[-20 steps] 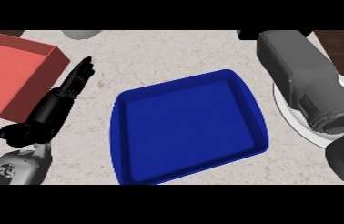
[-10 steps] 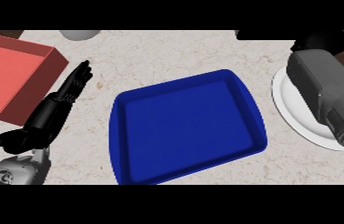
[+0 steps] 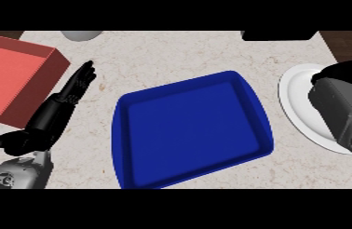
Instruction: Pick the bell pepper from the tray and place it in the plate
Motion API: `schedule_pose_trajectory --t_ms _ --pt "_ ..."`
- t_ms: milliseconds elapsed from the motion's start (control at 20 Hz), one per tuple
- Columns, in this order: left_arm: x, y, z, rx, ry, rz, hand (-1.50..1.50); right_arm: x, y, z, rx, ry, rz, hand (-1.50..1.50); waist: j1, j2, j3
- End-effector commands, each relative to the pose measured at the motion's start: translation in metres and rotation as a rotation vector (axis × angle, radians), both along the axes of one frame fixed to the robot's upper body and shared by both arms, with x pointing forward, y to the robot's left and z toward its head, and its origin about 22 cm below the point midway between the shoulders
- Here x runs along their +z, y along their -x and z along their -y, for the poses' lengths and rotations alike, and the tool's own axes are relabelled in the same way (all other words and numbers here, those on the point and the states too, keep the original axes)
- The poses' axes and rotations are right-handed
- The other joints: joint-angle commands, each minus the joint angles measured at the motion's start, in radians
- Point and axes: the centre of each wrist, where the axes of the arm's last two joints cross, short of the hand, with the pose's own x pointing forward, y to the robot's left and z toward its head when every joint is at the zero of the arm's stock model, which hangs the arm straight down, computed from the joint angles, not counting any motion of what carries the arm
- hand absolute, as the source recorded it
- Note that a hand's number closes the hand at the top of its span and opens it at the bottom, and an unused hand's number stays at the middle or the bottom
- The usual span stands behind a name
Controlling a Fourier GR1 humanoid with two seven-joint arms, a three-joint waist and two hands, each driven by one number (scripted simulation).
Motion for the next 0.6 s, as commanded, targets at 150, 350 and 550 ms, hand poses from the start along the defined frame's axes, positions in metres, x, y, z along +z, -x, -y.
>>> schedule_pose_trajectory --t_ms 150,350,550 --pt "-0.002 -0.003 0.002 0.004 -0.005 0.000 0.00 -0.032 0.028 0.026 -0.051 0.039 0.177 -1.50 0.004 0.000 0.000" --pt "0.001 0.003 -0.014 0.004 -0.009 -0.009 0.00 -0.024 0.024 0.026 0.002 0.083 0.271 -1.50 0.012 0.001 0.000" --pt "-0.008 0.006 0.007 -0.007 -0.004 -0.006 0.00 -0.007 0.007 0.004 0.106 0.125 0.395 -1.50 -0.004 -0.007 -0.002"
